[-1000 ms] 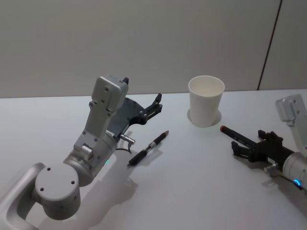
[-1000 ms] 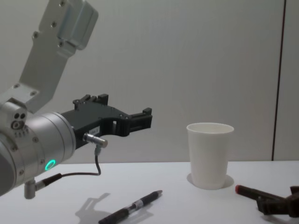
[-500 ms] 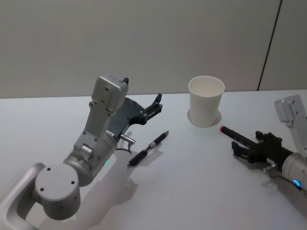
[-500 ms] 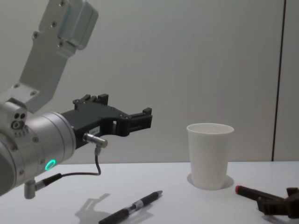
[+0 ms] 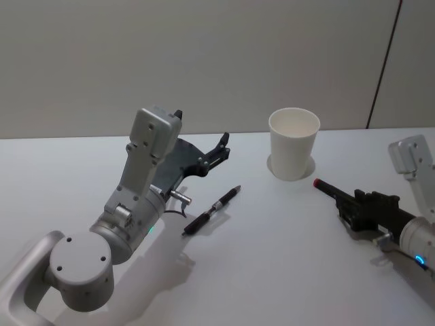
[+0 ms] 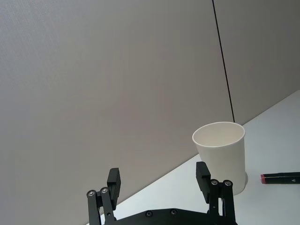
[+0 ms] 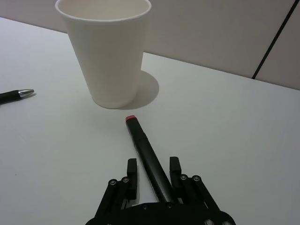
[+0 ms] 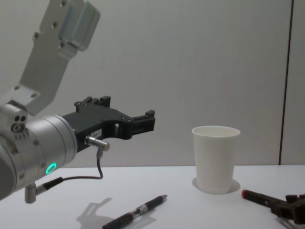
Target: Place the pen into the pen holder.
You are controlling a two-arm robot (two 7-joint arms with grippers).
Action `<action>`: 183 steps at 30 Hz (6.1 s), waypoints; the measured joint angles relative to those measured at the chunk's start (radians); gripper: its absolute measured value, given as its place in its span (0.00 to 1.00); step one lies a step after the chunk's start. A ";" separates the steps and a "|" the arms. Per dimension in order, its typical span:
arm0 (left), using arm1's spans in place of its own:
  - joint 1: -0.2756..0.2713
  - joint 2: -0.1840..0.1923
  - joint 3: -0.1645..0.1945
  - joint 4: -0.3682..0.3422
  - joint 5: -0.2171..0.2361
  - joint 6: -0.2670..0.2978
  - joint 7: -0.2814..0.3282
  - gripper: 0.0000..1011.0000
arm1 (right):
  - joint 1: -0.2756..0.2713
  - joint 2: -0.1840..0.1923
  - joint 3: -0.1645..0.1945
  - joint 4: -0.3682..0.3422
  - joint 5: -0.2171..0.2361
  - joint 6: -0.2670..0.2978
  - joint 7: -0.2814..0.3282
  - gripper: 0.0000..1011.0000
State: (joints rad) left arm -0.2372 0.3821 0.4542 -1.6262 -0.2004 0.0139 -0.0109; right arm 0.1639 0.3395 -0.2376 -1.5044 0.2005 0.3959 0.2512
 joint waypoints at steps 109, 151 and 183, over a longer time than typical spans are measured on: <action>0.000 0.000 0.000 0.000 0.000 0.000 0.000 0.99 | 0.318 -0.123 0.011 0.309 -0.015 -0.685 0.077 0.18; 0.000 0.000 0.000 0.000 0.000 0.000 0.000 0.99 | 0.497 -0.235 -0.066 0.668 -0.063 -0.874 0.150 0.18; 0.000 0.000 0.000 0.000 0.000 0.000 0.000 0.99 | 0.535 -0.264 -0.086 0.771 -0.075 -0.923 0.143 0.18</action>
State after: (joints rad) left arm -0.2372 0.3821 0.4542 -1.6262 -0.2004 0.0138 -0.0110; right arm 0.6988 0.0758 -0.3231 -0.7336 0.1251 -0.5272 0.3939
